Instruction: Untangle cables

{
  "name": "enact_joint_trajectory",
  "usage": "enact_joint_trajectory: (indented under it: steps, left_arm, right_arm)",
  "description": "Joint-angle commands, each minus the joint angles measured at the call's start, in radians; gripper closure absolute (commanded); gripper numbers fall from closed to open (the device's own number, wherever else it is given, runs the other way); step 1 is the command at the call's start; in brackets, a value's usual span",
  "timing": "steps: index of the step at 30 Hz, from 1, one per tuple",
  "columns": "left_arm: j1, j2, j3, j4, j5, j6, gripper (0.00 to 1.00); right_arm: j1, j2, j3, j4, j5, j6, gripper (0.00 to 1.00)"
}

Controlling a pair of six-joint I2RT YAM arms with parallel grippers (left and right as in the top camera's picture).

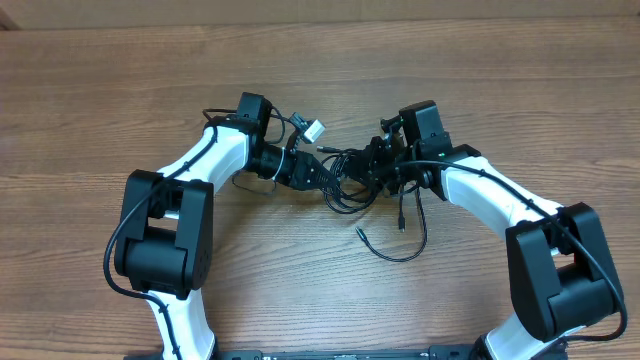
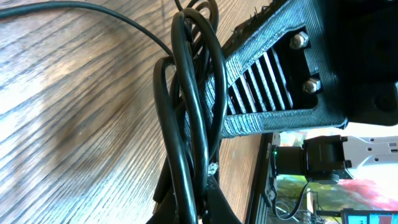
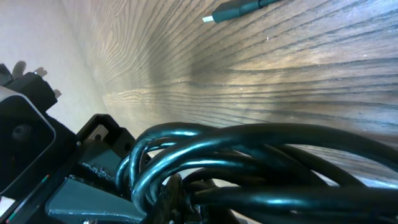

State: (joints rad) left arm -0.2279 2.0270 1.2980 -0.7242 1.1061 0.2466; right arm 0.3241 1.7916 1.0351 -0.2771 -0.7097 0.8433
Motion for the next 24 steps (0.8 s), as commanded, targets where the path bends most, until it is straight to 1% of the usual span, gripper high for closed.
enact_joint_trajectory:
  steps: [1,5,8,11,14,16,19,24]
  left_arm:
    - [-0.002,-0.006,0.018,0.007,0.006,0.039,0.96]
    - [-0.002,-0.006,0.018,0.015,-0.021,0.043,0.96]
    - [-0.002,-0.006,0.018,0.015,-0.021,0.046,0.96]
    - [-0.002,-0.006,0.018,0.015,-0.021,0.046,0.96]
    - [-0.002,-0.006,0.018,0.015,-0.012,0.046,0.96]
    - [-0.002,-0.006,0.018,0.015,-0.005,0.045,0.96]
    - [-0.002,-0.006,0.018,0.015,0.008,0.045,0.96]
    - [-0.002,-0.006,0.018,0.014,0.022,0.045,0.96]
  right_arm:
    - [-0.037,-0.012,0.005,-0.010,-0.077,-0.071,0.93]
    - [-0.077,-0.047,0.005,-0.058,-0.104,-0.095,0.94]
    - [-0.109,-0.071,0.005,-0.122,-0.104,-0.163,0.96]
    - [-0.132,-0.075,0.005,-0.144,-0.105,-0.183,0.96]
    - [-0.144,-0.075,0.005,-0.141,-0.106,-0.162,0.95]
    - [-0.135,-0.075,0.005,-0.148,-0.106,-0.160,0.91]
    - [-0.108,-0.075,0.005,-0.150,-0.087,-0.158,0.88]
    - [-0.051,-0.075,0.005,-0.143,0.048,-0.048,0.87]
